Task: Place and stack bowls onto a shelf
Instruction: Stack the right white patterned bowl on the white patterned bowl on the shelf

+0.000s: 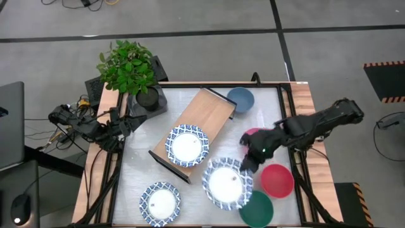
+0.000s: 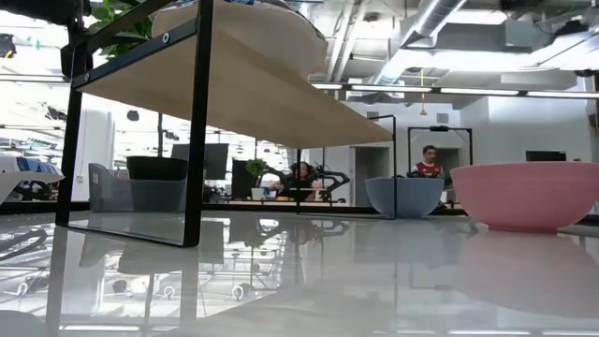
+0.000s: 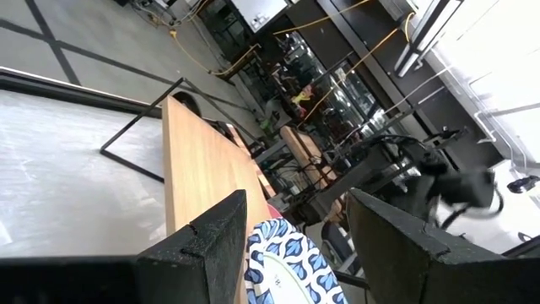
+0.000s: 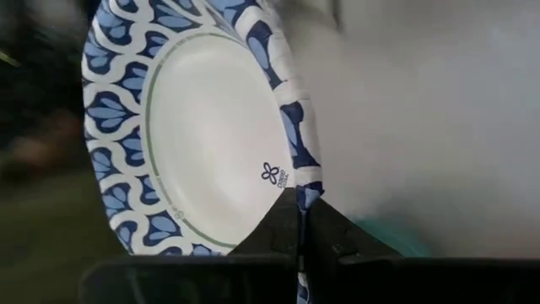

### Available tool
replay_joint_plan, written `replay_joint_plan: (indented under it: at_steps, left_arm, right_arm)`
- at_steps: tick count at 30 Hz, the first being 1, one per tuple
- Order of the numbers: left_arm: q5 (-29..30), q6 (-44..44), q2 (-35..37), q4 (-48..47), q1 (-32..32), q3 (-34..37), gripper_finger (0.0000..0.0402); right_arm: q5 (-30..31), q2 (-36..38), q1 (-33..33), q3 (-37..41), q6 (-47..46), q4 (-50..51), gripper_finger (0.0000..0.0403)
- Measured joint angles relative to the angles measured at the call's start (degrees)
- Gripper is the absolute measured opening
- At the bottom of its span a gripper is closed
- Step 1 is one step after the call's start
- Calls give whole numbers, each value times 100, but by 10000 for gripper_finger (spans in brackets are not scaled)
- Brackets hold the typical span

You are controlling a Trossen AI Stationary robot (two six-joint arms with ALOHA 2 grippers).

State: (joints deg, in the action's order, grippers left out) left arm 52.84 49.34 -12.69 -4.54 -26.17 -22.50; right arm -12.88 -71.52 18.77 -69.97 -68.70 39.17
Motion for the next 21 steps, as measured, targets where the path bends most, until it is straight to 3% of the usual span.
replay_joint_plan:
  at_steps: [9, 21]
  left_arm:
    - [4, 0, 0, -7, 2, 0, 190]
    - [24, 0, 0, -5, 2, 0, 190]
  right_arm:
    - [371, 284, -1126, -4, 772, -1465, 29]
    - [-99, -511, -2208, -264, 1517, -1673, 33]
